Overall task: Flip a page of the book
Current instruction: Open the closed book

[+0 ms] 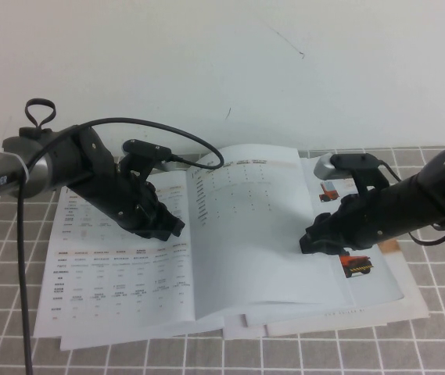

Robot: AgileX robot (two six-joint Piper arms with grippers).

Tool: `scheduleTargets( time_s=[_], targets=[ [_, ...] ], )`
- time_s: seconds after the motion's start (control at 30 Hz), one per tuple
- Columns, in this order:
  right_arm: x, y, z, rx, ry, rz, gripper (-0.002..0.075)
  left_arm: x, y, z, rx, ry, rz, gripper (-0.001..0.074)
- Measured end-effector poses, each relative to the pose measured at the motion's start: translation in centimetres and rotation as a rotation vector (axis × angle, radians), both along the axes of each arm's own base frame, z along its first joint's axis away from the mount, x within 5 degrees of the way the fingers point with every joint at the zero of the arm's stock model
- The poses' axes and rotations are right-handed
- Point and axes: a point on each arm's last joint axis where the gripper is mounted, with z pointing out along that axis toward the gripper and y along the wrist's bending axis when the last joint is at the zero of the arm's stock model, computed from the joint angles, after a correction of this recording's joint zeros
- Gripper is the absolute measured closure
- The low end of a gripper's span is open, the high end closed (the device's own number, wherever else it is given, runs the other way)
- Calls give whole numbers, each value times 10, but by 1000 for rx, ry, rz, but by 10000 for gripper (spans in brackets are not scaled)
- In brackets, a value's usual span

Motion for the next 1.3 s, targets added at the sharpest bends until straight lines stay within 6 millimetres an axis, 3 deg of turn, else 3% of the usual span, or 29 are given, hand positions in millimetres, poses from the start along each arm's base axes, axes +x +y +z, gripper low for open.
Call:
scheduleTargets(
  time_s=[0.6, 0.93, 1.3],
  targets=[
    [-8, 37, 6, 213, -34, 75, 392, 0, 1, 0, 1, -2, -2, 738],
    [-8, 32, -7, 118, -39, 106, 391, 0, 1, 0, 4, -5, -10, 738],
    [-7, 29, -10, 130, -13, 96, 392, 0, 0, 0, -5, -4, -12, 738]
  ],
)
